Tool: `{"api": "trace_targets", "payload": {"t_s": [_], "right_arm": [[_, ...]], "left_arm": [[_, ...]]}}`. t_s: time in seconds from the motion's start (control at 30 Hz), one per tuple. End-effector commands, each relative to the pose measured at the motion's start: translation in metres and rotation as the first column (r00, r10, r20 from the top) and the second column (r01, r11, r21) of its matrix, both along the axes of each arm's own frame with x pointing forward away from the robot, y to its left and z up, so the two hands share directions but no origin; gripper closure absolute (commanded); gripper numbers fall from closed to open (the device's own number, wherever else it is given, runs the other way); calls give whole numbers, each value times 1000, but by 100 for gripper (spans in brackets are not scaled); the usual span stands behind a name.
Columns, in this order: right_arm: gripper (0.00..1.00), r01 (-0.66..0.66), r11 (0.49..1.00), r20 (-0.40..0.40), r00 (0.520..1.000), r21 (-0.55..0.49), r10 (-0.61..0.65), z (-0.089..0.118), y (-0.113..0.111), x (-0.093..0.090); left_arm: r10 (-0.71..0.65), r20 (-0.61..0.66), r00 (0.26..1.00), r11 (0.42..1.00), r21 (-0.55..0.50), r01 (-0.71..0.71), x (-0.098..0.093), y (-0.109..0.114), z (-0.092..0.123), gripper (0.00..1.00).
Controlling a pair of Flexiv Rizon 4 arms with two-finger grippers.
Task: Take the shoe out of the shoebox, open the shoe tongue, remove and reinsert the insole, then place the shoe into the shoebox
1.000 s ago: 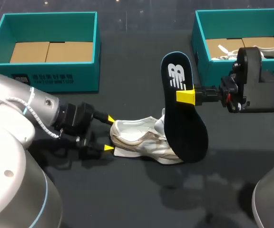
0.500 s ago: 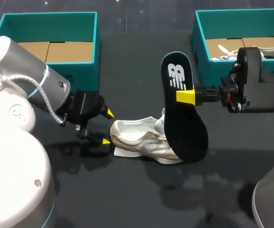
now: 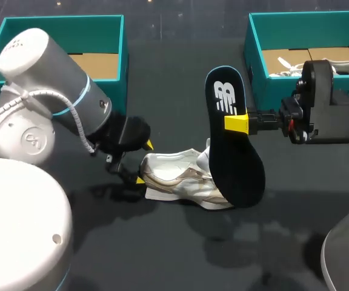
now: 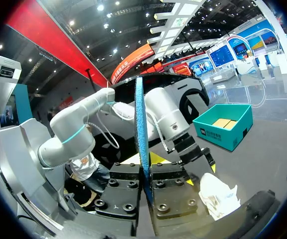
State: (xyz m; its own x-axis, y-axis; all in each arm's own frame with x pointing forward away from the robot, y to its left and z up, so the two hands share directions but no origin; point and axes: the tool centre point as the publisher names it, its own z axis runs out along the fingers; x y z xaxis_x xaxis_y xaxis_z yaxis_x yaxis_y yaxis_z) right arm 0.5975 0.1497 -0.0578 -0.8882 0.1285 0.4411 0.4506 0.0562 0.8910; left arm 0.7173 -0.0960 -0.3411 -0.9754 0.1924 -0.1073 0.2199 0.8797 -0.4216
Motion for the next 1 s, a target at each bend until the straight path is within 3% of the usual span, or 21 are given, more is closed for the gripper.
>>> {"api": "trace_targets", "payload": {"t_s": [0.03,0.17,1.0], "right_arm": [[100,4,1000,1,1000,0,-4,-1,1,-2],[100,4,1000,1,1000,0,-4,-1,1,-2],[100,4,1000,1,1000,0,-4,-1,1,-2]], "left_arm": [[23,28,999,972,233,-29,2,-9,3,0],[31,36,999,957,286,-40,3,-12,2,0],[39,25,999,931,361,-45,8,-23,-9,0]]}}
